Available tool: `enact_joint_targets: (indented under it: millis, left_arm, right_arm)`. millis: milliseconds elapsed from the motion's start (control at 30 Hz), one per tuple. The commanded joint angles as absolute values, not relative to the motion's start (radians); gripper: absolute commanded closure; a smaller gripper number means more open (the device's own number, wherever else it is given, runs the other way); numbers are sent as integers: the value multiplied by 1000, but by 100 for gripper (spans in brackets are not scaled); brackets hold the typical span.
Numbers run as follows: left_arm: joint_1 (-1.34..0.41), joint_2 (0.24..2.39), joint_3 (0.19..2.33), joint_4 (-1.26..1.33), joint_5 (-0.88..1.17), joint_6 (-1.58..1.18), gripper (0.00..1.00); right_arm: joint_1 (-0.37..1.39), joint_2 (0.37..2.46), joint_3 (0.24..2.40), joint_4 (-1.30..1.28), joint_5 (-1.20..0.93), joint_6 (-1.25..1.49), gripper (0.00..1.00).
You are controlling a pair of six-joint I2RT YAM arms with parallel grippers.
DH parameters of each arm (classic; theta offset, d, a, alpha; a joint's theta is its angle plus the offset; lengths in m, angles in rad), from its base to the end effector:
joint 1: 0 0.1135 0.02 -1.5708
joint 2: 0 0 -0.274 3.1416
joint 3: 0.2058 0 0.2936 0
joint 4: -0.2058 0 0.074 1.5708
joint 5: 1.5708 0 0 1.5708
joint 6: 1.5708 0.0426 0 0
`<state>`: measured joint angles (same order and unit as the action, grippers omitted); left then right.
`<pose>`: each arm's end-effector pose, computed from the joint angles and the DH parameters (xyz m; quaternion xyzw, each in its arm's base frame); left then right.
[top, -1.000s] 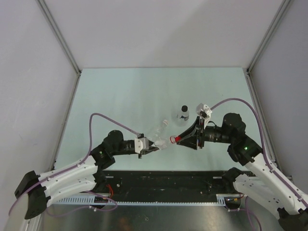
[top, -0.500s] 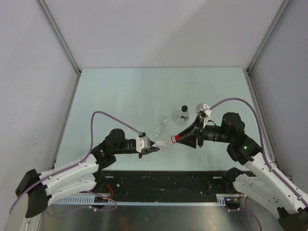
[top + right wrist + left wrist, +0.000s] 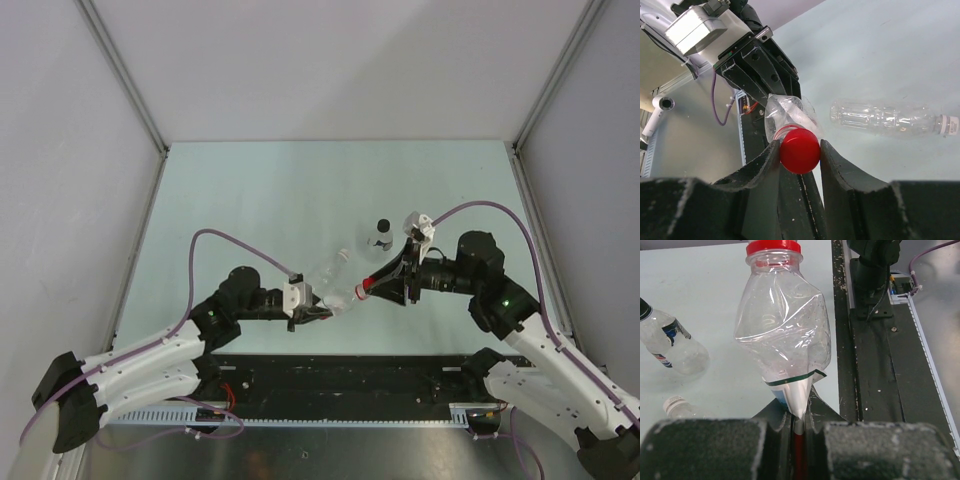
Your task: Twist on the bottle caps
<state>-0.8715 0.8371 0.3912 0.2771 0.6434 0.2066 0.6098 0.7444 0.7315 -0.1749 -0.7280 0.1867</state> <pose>0.1274 -0.1911 0.2290 0.5472 0.5175 -0.4281 0.4995 0.1564 0.1438 0.3357 -0.3731 0.6561 0.4839 0.4429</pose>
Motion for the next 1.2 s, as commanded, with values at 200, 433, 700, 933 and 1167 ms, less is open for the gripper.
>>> enact_joint_targets:
  millis: [200,433,700,933,1167]
  left_arm:
    - [-870,864,498,352,588,153,100]
    - [-870,863,502,361,583,123,100]
    - [-870,822,463,365,566,122,100]
    - [-870,829,474,400,625,21,100]
    - [-872,818,481,446,622,-93,100]
  right_arm:
    - [668,764,767,-174,-788,206,97]
    - [685,752,767,-204,-723,220,99]
    - [674,679,766,-164,-577,247,100]
    - [678,636,705,19,-503,333,100]
    - [701,655,665,157,-504,385,100]
